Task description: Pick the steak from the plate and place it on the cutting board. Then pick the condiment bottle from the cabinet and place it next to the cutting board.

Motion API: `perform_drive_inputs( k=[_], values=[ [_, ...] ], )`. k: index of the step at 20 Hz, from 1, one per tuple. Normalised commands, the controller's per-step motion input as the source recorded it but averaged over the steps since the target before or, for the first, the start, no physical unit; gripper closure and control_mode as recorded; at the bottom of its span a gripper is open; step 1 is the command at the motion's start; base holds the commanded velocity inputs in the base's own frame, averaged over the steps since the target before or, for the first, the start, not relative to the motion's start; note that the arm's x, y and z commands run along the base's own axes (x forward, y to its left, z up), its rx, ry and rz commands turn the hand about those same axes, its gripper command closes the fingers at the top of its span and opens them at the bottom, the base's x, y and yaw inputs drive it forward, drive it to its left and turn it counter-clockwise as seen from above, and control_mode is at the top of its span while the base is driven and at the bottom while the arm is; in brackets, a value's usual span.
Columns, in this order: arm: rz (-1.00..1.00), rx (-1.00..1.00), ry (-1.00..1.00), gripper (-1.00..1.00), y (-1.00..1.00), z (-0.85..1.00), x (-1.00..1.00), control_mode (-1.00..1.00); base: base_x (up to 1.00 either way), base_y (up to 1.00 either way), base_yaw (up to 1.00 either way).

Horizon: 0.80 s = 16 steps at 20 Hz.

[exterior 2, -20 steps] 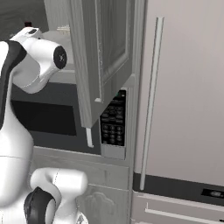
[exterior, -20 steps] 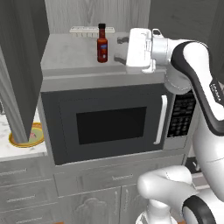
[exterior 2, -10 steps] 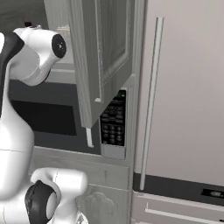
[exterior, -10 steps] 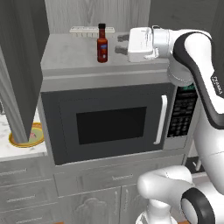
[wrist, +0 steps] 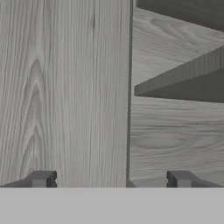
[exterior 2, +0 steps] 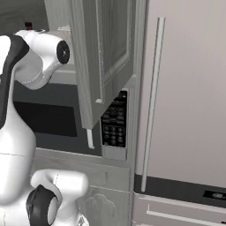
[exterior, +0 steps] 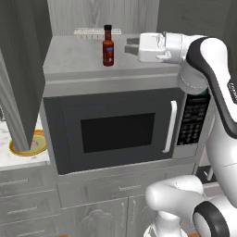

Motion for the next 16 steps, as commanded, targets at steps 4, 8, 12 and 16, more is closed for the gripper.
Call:
perform_drive_inputs(
  k=[4, 8, 12, 16],
  values=[
    [0.0, 0.1, 0.0, -1.0, 0.0, -0.04, 0.15, -1.0, 0.0, 0.0, 0.0],
    [0.0, 0.04, 0.0, -1.0, 0.0, 0.0, 0.2, -1.0, 0.0, 0.0, 0.0],
    [0.01, 0.0, -0.02, -1.0, 0.0, 0.0, 0.09, -1.0, 0.0, 0.0, 0.0],
    [0.04, 0.0, -0.03, -1.0, 0.0, 0.0, 0.0, -1.0, 0.0, 0.0, 0.0]
  ],
)
